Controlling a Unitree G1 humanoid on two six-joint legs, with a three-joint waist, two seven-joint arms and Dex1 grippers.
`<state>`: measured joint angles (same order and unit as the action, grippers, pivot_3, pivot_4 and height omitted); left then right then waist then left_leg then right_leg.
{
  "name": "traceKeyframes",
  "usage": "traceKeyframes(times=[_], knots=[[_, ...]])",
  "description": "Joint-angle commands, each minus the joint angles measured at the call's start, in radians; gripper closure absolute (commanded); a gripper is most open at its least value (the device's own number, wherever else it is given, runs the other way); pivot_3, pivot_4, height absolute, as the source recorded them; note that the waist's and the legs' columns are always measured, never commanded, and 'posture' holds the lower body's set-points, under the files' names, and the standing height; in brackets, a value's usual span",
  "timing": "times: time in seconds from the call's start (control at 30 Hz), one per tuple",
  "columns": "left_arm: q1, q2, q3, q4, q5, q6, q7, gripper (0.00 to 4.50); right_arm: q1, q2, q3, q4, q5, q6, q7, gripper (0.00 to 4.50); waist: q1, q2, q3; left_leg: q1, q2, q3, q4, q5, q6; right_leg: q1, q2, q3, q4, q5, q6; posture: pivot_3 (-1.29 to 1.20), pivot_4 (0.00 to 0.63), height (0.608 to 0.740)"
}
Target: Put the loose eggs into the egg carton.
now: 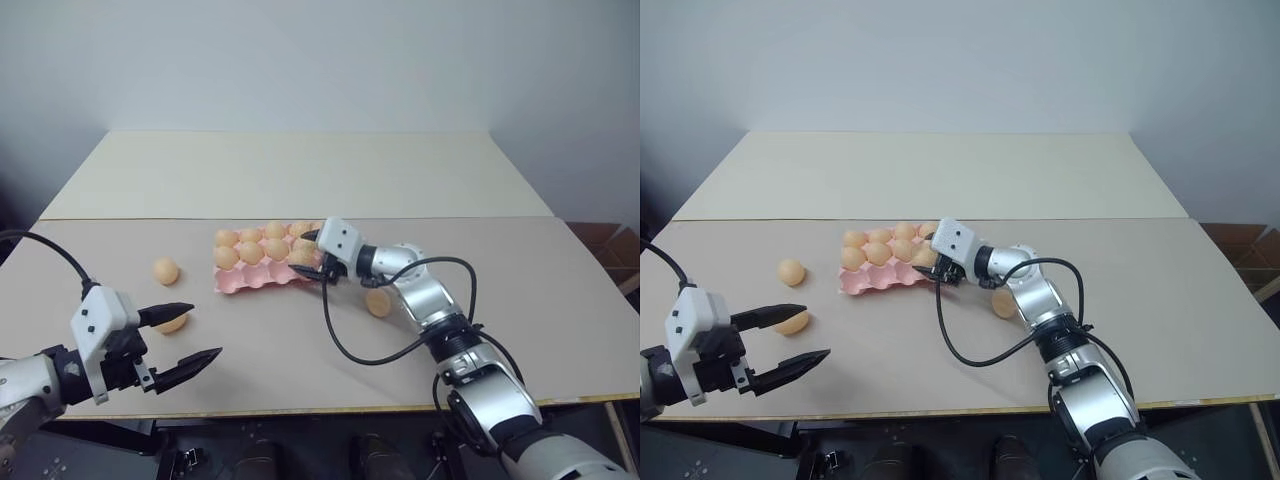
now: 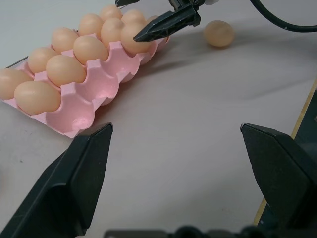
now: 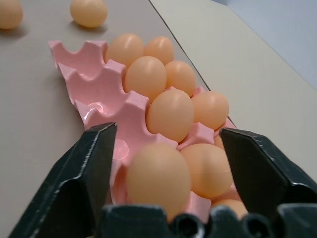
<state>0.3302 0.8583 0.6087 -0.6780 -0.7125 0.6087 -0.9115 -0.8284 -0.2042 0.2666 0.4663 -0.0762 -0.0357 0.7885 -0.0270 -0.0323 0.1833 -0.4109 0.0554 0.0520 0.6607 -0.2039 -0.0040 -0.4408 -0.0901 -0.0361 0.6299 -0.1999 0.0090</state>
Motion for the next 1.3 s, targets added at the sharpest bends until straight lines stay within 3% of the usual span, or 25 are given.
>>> traceKeyframes(times=[0.03, 0.27, 0.5, 0.83, 1.07, 1.3], knots=[[0.000, 0.005, 0.027, -0.018, 0.003, -0.023, -0.002, 0.00, -0.003, -0.004, -0.010, -0.035, 0.005, -0.024, -0.014, 0.02, 0.000, 0.000, 0.000, 0.000, 0.000, 0.000, 0.000, 0.000, 0.000, 0.000, 0.000, 0.000, 0.000, 0.000, 0.000, 0.00, 0.150, 0.740], [-0.023, 0.014, 0.016, -0.010, 0.001, -0.021, -0.006, 0.00, 0.112, -0.117, -0.045, -0.300, 0.046, 0.046, 0.041, 0.02, 0.013, 0.000, 0.000, -0.001, 0.000, 0.000, 0.000, 0.000, 0.000, 0.000, 0.000, 0.000, -0.001, 0.000, 0.000, 0.00, 0.150, 0.740], [-0.038, 0.031, 0.006, 0.003, 0.006, -0.024, -0.026, 0.00, 0.340, -0.412, -0.141, -0.645, 0.115, 0.187, 0.170, 0.02, 0.018, 0.000, 0.000, -0.002, 0.000, 0.000, 0.000, 0.000, 0.000, 0.000, -0.001, -0.001, -0.003, -0.001, 0.000, 0.00, 0.150, 0.740], [-0.031, 0.048, 0.037, 0.040, 0.025, -0.036, -0.071, 0.00, 0.643, -0.806, -0.401, -0.893, 0.280, 0.347, 0.369, 0.02, 0.021, 0.000, 0.000, -0.002, -0.001, 0.000, 0.000, -0.001, -0.002, -0.001, -0.002, -0.001, -0.004, -0.001, 0.000, 0.00, 0.150, 0.740], [-0.013, 0.053, 0.057, 0.056, 0.043, -0.057, -0.096, 0.00, 0.751, -0.870, -0.505, -0.950, 0.343, 0.371, 0.392, 0.02, 0.021, -0.001, 0.000, -0.001, 0.000, 0.000, 0.000, -0.002, -0.004, 0.000, -0.002, -0.001, -0.004, -0.001, 0.000, 0.00, 0.150, 0.740], [-0.013, 0.043, 0.056, 0.055, 0.050, -0.072, -0.097, 0.00, 0.740, -0.870, -0.483, -0.928, 0.340, 0.359, 0.372, 0.02, 0.024, -0.001, 0.000, -0.002, -0.001, 0.000, 0.000, -0.002, -0.004, 0.000, -0.002, -0.001, -0.005, -0.001, 0.000, 0.00, 0.150, 0.740]])
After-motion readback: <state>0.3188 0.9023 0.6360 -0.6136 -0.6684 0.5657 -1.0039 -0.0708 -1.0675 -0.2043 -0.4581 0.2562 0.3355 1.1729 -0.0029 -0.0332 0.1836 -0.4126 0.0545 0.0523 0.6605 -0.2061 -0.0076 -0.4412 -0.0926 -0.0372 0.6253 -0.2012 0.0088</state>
